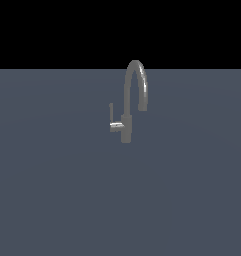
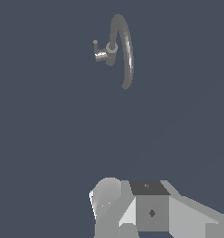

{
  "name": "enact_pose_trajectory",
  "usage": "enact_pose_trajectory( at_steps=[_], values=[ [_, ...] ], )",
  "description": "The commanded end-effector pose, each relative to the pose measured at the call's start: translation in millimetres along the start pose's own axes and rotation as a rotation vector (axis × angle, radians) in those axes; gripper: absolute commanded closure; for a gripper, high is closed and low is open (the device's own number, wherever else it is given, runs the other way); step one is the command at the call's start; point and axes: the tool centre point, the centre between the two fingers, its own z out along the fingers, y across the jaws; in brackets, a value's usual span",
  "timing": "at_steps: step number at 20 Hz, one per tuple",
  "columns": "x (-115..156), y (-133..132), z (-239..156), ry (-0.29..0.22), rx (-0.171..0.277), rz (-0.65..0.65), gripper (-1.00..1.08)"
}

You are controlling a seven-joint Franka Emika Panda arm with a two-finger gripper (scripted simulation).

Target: Turn on the faucet by rotating a designated handle.

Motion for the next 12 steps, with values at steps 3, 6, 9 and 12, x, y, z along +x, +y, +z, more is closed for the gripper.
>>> enact_pose_trajectory(
  at_steps=[3,6,9,12],
  values=[
    [1,-7,-15,0.055,-0.003,0.053,1.08],
    [2,-14,-29,0.105,-0.006,0.103,1.08],
    [3,-24,-46,0.166,-0.011,0.164,1.08],
    [5,-37,-64,0.237,-0.018,0.234,1.08]
  ],
)
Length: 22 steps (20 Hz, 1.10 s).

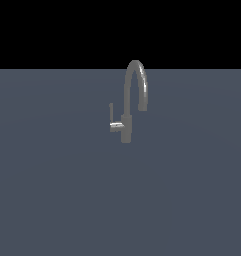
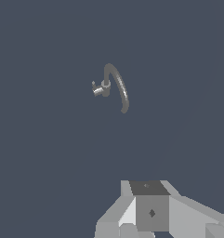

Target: Turn on the faucet by rotating a designated handle.

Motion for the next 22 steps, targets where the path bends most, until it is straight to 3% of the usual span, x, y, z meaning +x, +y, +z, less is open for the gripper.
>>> enact_pose_trajectory(
  at_steps=[1,12,22],
  values=[
    [2,-12,-15,0.06,-0.006,0.06,1.08],
    [17,-81,-55,0.305,-0.05,0.306,1.08],
    [47,-151,-38,0.475,-0.108,0.493,1.08]
  ],
)
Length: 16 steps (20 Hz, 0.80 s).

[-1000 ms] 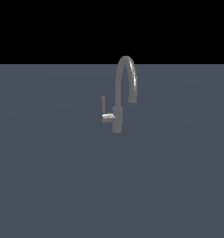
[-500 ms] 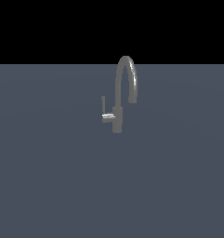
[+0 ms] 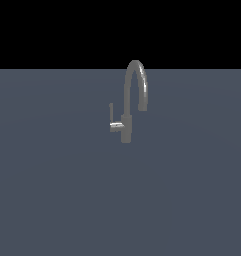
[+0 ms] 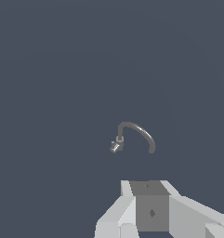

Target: Turn on the faucet by rotating a designated handle.

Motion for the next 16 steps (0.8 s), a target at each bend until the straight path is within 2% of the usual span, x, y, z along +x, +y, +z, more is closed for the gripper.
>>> enact_pose_trajectory(
  at_steps=[1,8,16],
  values=[
    [-4,-20,10,0.038,-0.016,0.043,1.08],
    [-13,-71,63,0.123,-0.073,0.153,1.08],
    [-20,-109,163,0.184,-0.155,0.275,1.08]
  ],
)
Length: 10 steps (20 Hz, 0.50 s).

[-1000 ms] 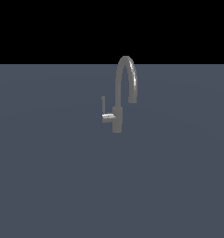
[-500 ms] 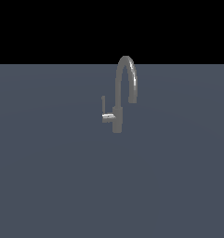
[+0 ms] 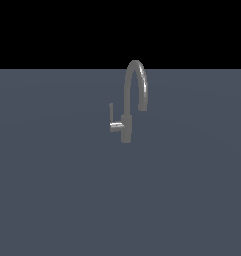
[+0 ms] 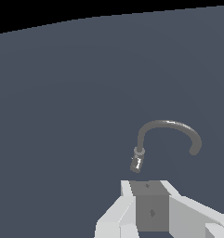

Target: Turn on the faucet by rotating a designated handle.

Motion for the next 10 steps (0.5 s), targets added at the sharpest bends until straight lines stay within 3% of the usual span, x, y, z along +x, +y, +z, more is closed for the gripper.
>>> enact_pose_trajectory(
  at_steps=[1,10],
  values=[
    [-11,-11,34,0.013,-0.028,0.039,1.08],
    [-47,-21,183,0.039,-0.155,0.181,1.08]
  ],
)
